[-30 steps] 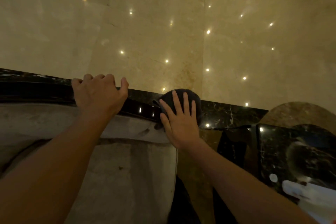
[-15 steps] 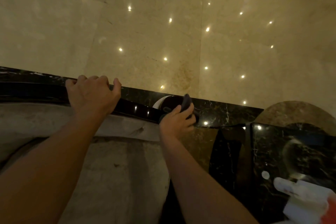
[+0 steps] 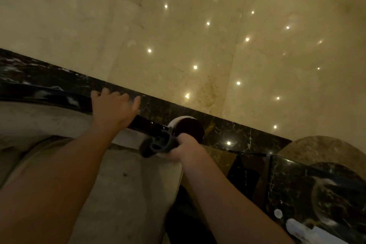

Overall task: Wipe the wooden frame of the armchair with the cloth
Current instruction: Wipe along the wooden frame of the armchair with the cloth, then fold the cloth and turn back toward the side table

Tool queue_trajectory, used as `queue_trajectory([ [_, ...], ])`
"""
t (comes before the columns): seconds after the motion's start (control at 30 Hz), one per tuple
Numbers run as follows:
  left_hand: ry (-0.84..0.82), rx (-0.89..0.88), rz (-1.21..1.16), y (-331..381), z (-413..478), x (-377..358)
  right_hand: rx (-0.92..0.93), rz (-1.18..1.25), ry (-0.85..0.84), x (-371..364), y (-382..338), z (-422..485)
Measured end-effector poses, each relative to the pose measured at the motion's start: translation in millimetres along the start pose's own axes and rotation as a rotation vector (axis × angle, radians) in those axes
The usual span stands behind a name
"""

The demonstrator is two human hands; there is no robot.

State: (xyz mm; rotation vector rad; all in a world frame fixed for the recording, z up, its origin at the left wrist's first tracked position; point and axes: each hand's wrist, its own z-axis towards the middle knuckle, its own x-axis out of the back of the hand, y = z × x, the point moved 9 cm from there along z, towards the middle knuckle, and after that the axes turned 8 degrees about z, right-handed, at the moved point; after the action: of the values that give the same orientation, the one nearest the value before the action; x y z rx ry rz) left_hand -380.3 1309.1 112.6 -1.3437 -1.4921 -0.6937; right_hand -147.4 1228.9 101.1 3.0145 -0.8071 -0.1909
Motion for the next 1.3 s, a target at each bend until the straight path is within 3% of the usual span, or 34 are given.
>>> queue_trajectory([
  [0.1,-0.150,0.001,-0.121,-1,-5,2,-0.050,-0.358,-0.202,6,9,-12],
  [0.23,-0.016,0.017,-0.689,9,-77,43,-0.052,-0.568,-0.451,6,16,-47],
  [0.27,-0.087,0.063,-0.950,10,-104,41,-0.041,-0.629,-0.492,2,19,-57],
  [0.33,-0.383,0.214,-1.543,16,-167,20,-0.020,-0.749,-0.547,-8,31,-78],
  [0.4,-0.576,0.303,-1.853,18,-218,3,-0.033,-0.835,-0.630,-20,48,-95],
  [0.43,-0.556,0.328,-1.923,9,-247,-3,-0.071,-0.869,-0.675,-23,68,-110],
  [0.6,-0.203,0.469,-2.025,-42,-396,-19,-0.228,-1.063,-0.926,-9,180,-170],
  [0.7,-0.049,0.525,-1.931,-58,-508,-31,-0.309,-1.158,-0.913,28,254,-192],
  [0.83,0.247,0.689,-2.027,-59,-650,-53,-0.432,-1.283,-0.885,85,349,-212],
  [1.0,0.583,1.020,-2.215,-13,-815,-92,-0.736,-1.486,-0.866,182,472,-227],
  [1.2,1.239,1.269,-2.494,55,-910,-104,-1.090,-1.701,-0.858,276,562,-251],
  [1.3,1.767,1.387,-2.477,92,-950,-110,-1.088,-1.918,-0.748,321,589,-239],
])
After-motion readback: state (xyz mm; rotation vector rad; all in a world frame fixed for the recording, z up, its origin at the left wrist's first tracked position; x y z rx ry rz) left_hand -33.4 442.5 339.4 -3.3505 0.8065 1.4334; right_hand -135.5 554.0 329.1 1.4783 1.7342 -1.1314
